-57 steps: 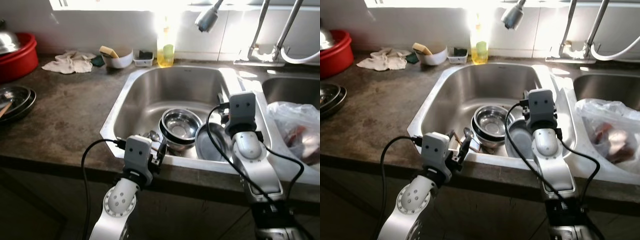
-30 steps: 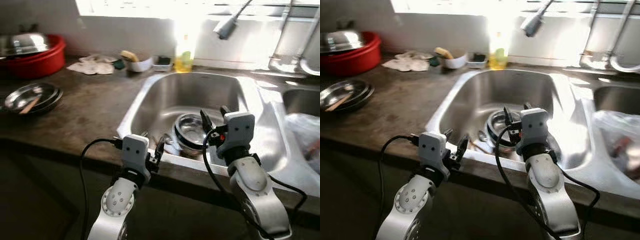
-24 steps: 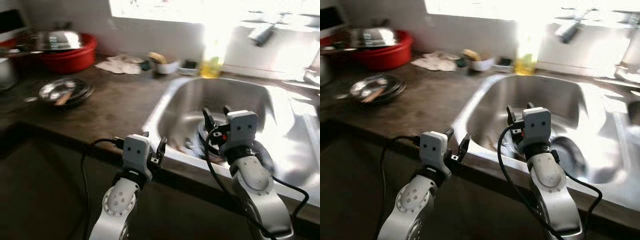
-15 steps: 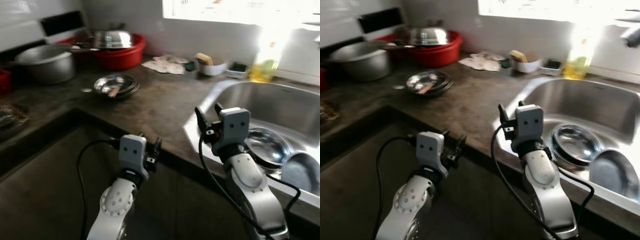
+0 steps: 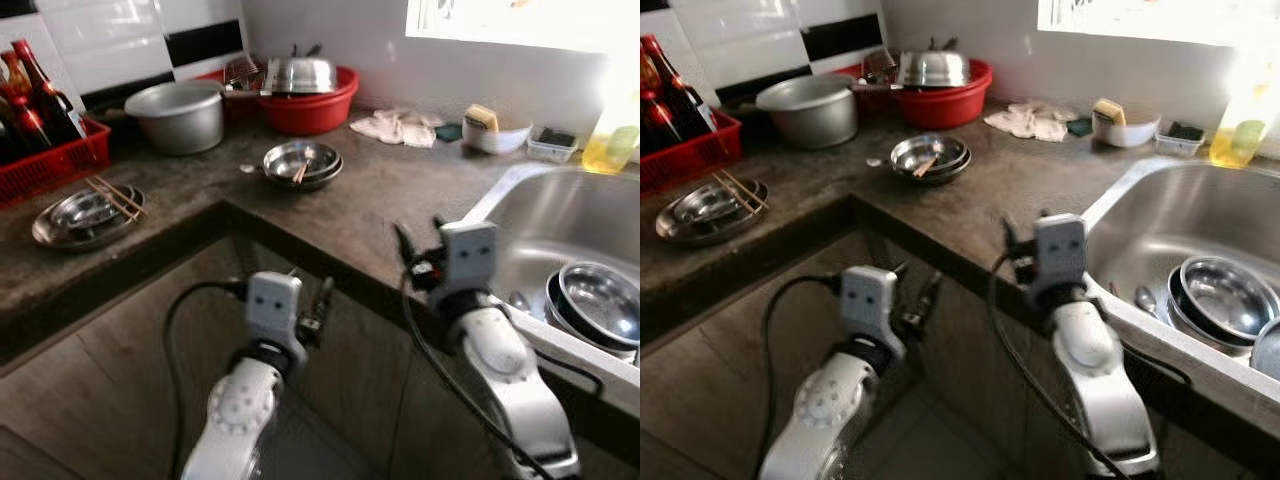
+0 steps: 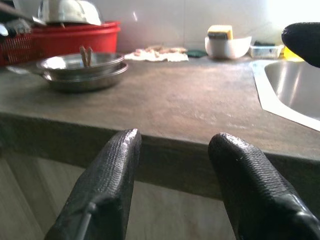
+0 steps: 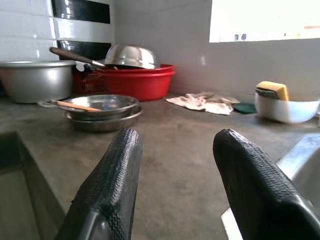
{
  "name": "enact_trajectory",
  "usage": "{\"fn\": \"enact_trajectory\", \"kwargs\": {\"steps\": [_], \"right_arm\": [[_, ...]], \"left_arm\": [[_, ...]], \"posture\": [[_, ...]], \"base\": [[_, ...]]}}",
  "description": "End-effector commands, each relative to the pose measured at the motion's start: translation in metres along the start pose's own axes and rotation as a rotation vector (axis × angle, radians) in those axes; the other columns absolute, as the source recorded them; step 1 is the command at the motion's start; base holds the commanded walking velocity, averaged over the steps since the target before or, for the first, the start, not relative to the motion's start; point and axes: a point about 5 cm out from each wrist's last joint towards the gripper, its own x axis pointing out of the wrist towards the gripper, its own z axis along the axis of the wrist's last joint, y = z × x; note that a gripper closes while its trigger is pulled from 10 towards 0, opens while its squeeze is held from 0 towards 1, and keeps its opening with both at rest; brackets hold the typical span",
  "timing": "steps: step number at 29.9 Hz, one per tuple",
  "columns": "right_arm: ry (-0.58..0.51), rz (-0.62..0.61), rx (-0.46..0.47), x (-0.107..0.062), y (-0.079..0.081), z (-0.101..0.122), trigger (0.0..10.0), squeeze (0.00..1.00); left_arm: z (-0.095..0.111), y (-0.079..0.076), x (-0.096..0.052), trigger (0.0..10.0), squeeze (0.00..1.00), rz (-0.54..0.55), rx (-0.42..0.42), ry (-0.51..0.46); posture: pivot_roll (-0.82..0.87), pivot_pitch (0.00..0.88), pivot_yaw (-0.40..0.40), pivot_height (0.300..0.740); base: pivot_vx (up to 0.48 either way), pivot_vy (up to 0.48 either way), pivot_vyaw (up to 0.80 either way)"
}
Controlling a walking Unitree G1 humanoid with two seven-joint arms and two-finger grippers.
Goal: Kitchen organization
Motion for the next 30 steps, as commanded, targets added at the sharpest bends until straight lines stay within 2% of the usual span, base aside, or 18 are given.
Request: {"fn": "enact_trajectory", "kwargs": {"steps": [1, 6, 20, 30], "right_arm": [[-0.026, 0.033, 0.017, 0.0032, 0.0081, 0.0074, 10.0, 0.00], [-0.031, 0.057, 0.009, 0.0036, 0.0100, 0.0082, 10.0, 0.00], [-0.037, 0.092, 0.008, 0.0083, 0.0181, 0.0073, 10.0, 0.00], [-0.038, 0.069, 0.016, 0.0129, 0.0161, 0.0065, 10.0, 0.00]], "left_arm": [[0.0002, 0.0064, -0.0026, 10.0, 0.00, 0.027, 0.018, 0.001], [0.0007, 0.0045, -0.0025, 10.0, 0.00, 0.021, 0.019, -0.003], [0.0028, 0.0054, -0.0024, 10.0, 0.00, 0.021, 0.036, -0.017], [0.0058, 0.0083, -0.0015, 10.0, 0.00, 0.038, 0.046, -0.037]], "posture": [[0.05, 0.027, 0.004, 0.740], [0.05, 0.025, 0.000, 0.740], [0.06, 0.019, -0.006, 0.740], [0.06, 0.029, -0.002, 0.740]], "base": [[0.000, 0.000, 0.00], [0.000, 0.000, 0.00], [0.000, 0.000, 0.80], [0.407, 0.000, 0.00]]}}
